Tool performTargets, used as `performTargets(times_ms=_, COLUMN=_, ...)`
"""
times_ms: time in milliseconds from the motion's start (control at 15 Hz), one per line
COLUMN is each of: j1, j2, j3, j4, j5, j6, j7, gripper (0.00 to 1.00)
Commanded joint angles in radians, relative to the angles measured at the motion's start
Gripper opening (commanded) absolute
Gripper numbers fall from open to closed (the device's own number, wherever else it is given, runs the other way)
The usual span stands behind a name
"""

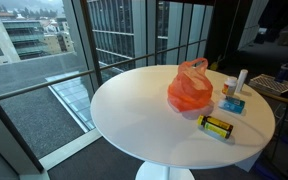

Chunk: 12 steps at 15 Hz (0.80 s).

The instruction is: Pick up the mentos container and put it in the orange plastic bag

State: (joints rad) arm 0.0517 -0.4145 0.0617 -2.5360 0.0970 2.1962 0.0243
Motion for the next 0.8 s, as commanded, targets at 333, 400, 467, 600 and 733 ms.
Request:
performTargets(times_ms=333, j1=-0.129, j2=0.128, j3=-0.073, j4=0.037, j5=-0.046, j6=0.124, j7=0.099, gripper=1.0)
performTargets(times_ms=400, j1=-0.143, j2=0.137, j3=-0.072, j4=0.037, j5=-0.06, j6=0.135, j7=0.132, gripper=1.0)
performTargets(times_ms=467, j1=-0.155, j2=0.146, j3=-0.07, j4=0.037, j5=-0.069, j6=0.14, j7=0.167, gripper=1.0)
performTargets(times_ms=600, j1=-0.172, j2=0.162, j3=-0.064, j4=0.034, j5=-0.1, j6=0.146, j7=0.237, gripper=1.0)
performTargets(times_ms=733, j1=-0.168, j2=0.167, j3=-0.068, j4=0.036, j5=-0.108, j6=0.136, j7=0.252, gripper=1.0)
